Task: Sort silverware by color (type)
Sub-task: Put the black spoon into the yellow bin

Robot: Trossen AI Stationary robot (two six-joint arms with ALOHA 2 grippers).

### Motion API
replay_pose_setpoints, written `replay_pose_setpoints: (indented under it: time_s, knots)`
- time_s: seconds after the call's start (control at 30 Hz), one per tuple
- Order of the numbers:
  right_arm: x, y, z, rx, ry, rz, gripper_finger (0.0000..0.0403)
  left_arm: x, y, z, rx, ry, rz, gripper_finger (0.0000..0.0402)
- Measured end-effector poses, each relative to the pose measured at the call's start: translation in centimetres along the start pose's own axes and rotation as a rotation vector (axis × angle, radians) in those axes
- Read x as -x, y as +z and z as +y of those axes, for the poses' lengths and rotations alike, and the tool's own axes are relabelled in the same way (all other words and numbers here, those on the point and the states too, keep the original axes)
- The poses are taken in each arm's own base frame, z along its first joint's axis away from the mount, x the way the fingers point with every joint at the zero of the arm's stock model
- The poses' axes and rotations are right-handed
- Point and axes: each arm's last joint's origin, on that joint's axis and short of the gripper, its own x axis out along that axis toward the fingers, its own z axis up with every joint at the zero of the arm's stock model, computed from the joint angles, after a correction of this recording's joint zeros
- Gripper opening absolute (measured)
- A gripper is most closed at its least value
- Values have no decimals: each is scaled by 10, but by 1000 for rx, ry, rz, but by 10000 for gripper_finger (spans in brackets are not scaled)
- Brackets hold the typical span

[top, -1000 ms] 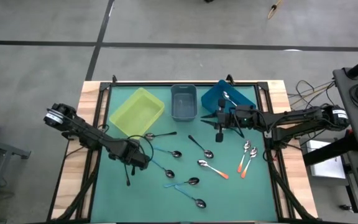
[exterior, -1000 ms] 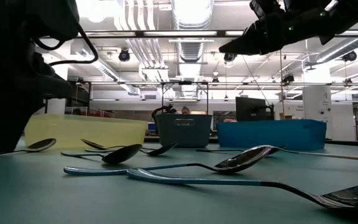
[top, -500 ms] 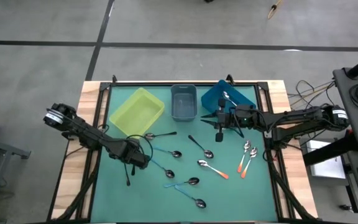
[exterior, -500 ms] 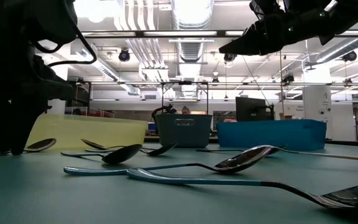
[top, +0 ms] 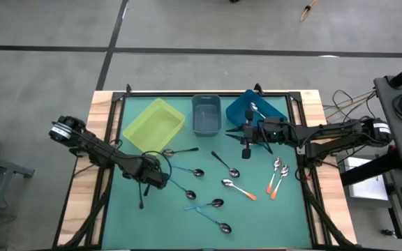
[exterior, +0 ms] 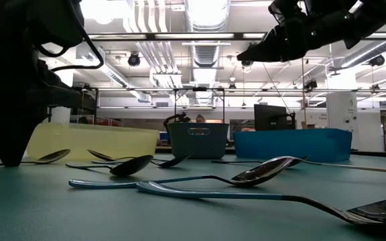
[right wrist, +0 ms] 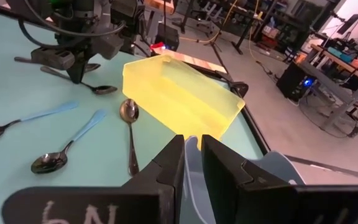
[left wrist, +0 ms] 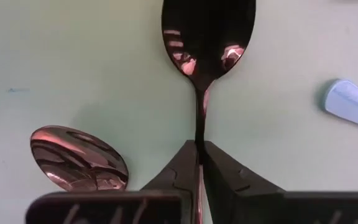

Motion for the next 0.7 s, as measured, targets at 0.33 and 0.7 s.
replay_pose_setpoints:
  time_s: [0.33, 0.7]
  knots:
    - [0, 0, 0, -9, -1, -1, 47, 15, -2, -9, -20, -32, 17, 1]
    - [0, 0, 0, -9, -2, -4, 47, 73, 3, -22, -67, -120, -23, 0]
